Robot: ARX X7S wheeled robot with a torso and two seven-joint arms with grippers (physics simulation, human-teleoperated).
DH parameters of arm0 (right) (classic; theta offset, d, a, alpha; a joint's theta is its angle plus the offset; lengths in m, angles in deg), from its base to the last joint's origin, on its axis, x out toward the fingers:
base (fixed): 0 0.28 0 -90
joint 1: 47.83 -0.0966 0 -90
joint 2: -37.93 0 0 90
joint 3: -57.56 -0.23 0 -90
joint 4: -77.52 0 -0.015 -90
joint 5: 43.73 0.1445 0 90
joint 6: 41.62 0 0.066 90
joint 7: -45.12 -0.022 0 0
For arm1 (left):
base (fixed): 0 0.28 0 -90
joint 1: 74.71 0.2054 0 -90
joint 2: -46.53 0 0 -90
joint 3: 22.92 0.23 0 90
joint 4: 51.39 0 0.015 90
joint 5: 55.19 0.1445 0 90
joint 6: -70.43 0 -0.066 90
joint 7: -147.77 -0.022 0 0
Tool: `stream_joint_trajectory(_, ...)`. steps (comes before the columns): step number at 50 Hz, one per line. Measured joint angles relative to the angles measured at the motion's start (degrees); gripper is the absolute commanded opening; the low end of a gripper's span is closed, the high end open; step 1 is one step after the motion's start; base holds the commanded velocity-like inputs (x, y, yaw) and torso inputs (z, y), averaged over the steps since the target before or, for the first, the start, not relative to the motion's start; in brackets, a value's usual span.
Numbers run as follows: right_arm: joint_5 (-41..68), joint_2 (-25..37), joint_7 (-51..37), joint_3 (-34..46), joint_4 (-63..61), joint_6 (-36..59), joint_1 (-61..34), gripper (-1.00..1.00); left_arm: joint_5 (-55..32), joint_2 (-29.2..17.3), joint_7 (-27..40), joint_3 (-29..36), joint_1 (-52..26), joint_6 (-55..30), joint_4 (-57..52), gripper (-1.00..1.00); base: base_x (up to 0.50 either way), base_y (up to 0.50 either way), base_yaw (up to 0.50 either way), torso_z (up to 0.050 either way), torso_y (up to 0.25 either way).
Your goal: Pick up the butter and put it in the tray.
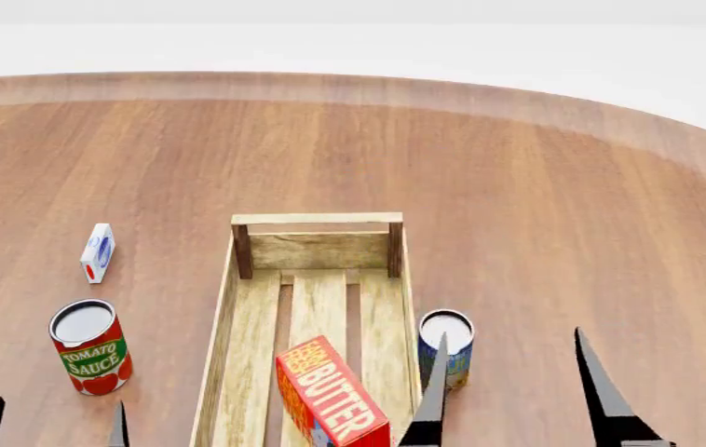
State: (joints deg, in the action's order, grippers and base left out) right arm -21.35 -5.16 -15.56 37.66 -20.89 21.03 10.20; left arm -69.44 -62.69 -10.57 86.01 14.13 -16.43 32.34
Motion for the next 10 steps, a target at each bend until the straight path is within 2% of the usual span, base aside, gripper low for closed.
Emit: stream_joint_trajectory(10,-6.7,1.2,-5.8,0.0,-0.9,-3.0,5.2,1.00,0.5,-0.6,0.6,0.0,0.8,0.4,-1.8,1.00,0.00,0.00,0.00,0.000,0.000)
